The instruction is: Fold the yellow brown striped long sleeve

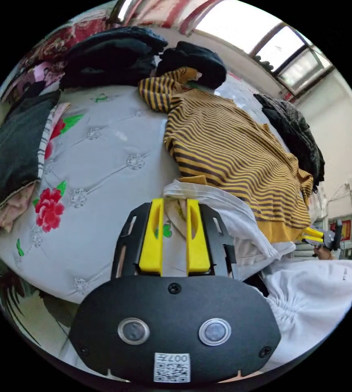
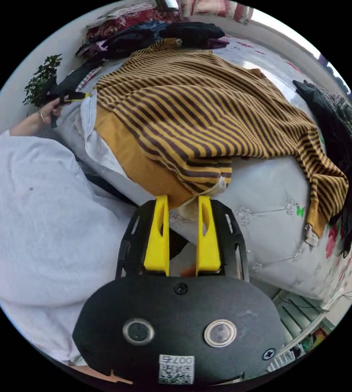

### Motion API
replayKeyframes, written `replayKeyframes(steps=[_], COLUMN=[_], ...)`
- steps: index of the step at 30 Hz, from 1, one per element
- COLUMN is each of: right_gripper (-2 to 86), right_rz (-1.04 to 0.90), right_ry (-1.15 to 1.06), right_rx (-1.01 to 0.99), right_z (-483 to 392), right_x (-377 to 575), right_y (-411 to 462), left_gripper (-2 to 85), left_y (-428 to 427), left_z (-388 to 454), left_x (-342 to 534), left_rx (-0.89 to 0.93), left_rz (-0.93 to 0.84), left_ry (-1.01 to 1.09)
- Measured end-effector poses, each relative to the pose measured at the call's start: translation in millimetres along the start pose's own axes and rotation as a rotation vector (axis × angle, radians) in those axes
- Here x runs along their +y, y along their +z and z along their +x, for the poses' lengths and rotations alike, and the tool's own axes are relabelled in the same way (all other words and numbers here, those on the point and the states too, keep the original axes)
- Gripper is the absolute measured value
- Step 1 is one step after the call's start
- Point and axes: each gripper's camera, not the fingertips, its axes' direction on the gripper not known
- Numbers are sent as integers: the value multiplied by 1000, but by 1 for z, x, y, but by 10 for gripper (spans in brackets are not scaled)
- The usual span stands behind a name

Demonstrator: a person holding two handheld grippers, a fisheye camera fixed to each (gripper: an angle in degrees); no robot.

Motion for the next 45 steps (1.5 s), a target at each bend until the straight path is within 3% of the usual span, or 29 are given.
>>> replayKeyframes(steps=[2,4,7,10,14,17,21,28,33,37,41,45], right_gripper=[31,15,8,8,17,37,66,94,93,68,48,48], right_rz=[-33,-91,116,200,40,-53,86,354,334,117,43,161], right_ry=[-46,-44,3,36,101,248,403,722,664,722,659,839], right_rx=[100,-44,-354,-517,-536,-544,-438,-126,-36,49,132,391], right_z=[-12,-5,20,37,42,56,91,237,285,318,335,370], right_x=[-4,-7,31,84,130,158,189,212,168,154,177,267], right_y=[0,-26,-115,-164,-120,-55,-56,-95,-82,-33,-46,-136], left_gripper=[9,-2,-6,-5,2,50,78,72,62,56,56,58], left_y=[1,-21,-79,-122,-119,-80,-84,-118,-136,-149,-159,-167], left_z=[5,12,15,25,22,-1,-13,18,38,36,12,-28], left_x=[-7,-8,4,31,72,111,153,159,164,167,146,98], left_rx=[31,35,139,137,107,84,66,57,76,40,23,44], left_rz=[-43,-25,59,75,19,-79,-61,13,38,48,65,128], left_ry=[-8,13,2,32,-18,-208,-361,-378,-393,-395,-399,-394])
